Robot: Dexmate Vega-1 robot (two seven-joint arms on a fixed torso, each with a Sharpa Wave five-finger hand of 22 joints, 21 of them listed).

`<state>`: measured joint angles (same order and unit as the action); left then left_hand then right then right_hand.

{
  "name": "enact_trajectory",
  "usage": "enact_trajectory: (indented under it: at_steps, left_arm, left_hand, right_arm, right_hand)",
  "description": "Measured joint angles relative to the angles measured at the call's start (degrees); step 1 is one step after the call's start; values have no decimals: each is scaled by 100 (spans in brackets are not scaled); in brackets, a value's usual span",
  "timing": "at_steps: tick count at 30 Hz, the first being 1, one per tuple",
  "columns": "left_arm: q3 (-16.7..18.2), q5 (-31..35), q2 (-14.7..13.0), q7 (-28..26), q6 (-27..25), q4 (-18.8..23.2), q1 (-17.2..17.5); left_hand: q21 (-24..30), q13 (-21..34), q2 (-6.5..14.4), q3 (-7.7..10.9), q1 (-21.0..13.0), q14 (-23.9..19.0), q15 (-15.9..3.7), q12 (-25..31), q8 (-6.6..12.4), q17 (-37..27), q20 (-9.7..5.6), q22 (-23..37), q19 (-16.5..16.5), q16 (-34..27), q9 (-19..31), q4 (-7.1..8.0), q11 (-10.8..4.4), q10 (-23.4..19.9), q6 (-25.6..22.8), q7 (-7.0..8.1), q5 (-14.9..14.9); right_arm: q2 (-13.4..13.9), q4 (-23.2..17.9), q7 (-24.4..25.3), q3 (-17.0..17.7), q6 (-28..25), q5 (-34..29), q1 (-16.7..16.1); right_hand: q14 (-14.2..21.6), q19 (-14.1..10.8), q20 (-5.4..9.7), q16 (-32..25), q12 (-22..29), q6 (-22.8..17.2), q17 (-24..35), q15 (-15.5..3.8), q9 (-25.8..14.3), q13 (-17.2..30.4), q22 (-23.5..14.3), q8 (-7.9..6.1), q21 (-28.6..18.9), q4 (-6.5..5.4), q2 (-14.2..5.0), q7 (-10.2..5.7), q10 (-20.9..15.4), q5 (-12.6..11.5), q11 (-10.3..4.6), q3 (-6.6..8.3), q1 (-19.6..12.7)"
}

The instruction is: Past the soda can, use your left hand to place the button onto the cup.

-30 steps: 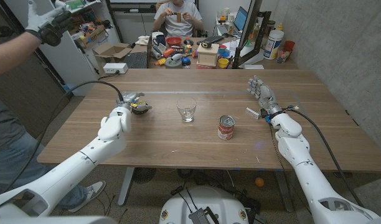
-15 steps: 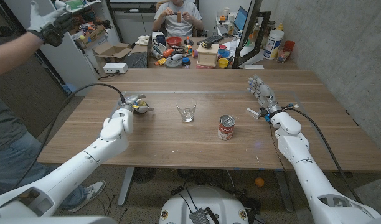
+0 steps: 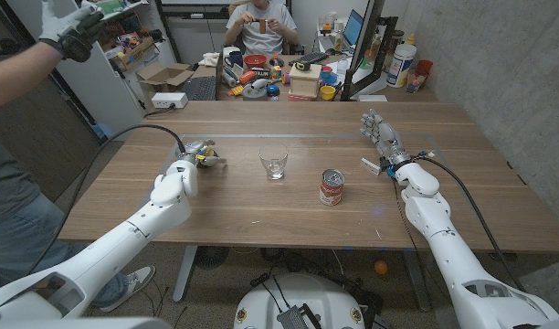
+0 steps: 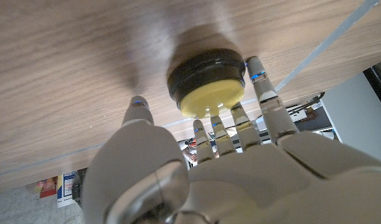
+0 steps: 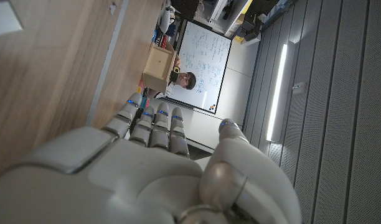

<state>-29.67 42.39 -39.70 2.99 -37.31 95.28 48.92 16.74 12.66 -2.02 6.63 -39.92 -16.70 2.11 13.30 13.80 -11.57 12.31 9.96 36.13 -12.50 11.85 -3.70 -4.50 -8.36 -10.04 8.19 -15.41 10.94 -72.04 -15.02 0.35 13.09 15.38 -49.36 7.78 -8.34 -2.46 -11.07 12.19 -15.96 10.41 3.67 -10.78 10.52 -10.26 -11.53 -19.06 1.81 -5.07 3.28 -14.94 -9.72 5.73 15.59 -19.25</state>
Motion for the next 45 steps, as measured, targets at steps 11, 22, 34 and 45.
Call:
enact_trajectory:
  at_steps: [11, 22, 34, 45]
  left_arm:
    - [-163, 146, -30, 183, -342, 85, -25]
    - [-234, 213, -19, 367, -649, 146, -45]
    - [-214, 200, 115, 54, -789, 158, 65]
    - [-213, 173, 186, -248, -803, 156, 152]
  left_hand:
    - [-83, 27, 27, 38, -275, 0, 0, 0, 21, 0, -33, -6, 69, 13, 0, -124, 0, 0, -82, -25, 0]
    - [-91, 144, 106, 162, -648, -605, -104, 169, 158, -49, -209, -37, 242, -126, 27, -276, -29, -426, -494, 19, 12]
    - [12, 487, 84, 422, -1580, -1318, -285, 539, 603, -230, -517, -37, 552, -271, 46, -262, -246, -1188, -1568, 109, 359]
    - [191, 557, 90, 469, -1705, -1318, -285, 540, 627, -270, -525, -37, 564, -265, 57, -215, -255, -1196, -1669, 154, 427]
  right_arm:
    - [-28, 25, -56, -73, 14, -38, 129]
    - [-49, 66, -115, -112, 63, -36, 197]
    - [-55, 89, -225, -143, 160, -1, 241]
    - [-45, 89, -294, -157, 186, 27, 246]
  right_hand:
    - [0, -21, -21, 0, 0, 0, 3, 0, 0, 0, 0, 0, 0, 24, 1, 0, 0, 0, 0, -24, 1]
    - [0, -52, -52, 0, 0, 0, 14, 0, 0, 0, 0, 0, 22, 24, 41, 0, 0, 0, 0, -24, 41]
    - [0, -99, -99, 0, 0, 32, 14, 0, 0, 0, 0, 39, 44, 48, 91, -31, 0, 0, 0, -48, 91]
    - [0, -123, -123, 0, 0, 32, 13, 0, 0, 0, 0, 39, 44, 40, 136, -31, 0, 0, 0, -89, 136]
